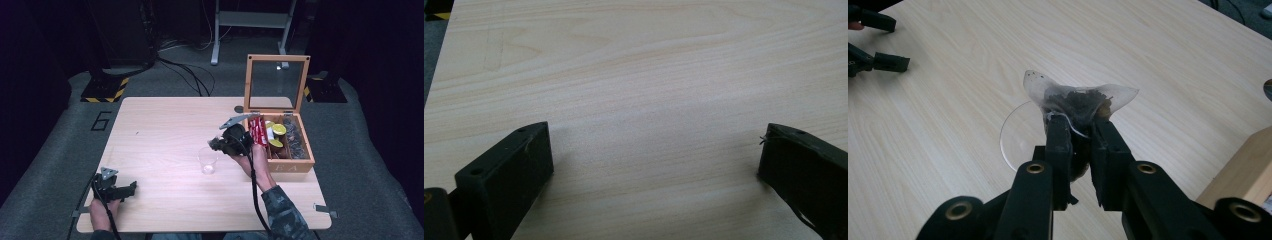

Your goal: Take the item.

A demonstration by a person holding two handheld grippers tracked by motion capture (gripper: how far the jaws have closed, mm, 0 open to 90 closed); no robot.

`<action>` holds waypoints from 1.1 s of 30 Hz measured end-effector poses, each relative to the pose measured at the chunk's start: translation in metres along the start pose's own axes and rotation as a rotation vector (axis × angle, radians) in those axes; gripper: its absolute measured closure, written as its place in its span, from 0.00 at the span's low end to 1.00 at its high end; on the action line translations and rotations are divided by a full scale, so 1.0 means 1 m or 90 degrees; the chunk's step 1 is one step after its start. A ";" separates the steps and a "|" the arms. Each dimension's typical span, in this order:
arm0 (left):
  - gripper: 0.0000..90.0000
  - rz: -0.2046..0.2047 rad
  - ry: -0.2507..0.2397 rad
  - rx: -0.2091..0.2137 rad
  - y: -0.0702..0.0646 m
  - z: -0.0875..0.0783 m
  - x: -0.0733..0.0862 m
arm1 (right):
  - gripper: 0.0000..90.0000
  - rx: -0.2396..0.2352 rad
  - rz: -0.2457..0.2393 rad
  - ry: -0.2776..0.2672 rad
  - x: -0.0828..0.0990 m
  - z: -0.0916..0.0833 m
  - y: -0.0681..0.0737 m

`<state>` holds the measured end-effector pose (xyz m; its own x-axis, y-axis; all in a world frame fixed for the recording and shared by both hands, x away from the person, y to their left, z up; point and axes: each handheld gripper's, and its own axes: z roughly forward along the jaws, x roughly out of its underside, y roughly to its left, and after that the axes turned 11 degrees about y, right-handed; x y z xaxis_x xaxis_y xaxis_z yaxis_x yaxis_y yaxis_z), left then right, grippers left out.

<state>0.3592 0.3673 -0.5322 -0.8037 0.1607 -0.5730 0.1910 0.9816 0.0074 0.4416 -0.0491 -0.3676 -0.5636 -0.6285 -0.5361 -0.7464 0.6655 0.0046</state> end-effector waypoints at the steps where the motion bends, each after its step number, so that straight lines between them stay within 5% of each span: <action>1: 0.01 0.000 0.000 0.000 0.000 0.000 0.000 | 0.88 -0.003 -0.001 0.002 0.000 0.001 0.001; 33: 0.01 0.000 0.000 0.000 0.000 0.000 0.000 | 0.88 -0.019 -0.020 0.070 0.000 0.044 0.017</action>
<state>0.3592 0.3673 -0.5322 -0.8036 0.1604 -0.5732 0.1909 0.9816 0.0069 0.4451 -0.0200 -0.4046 -0.5735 -0.6907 -0.4404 -0.7737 0.6334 0.0142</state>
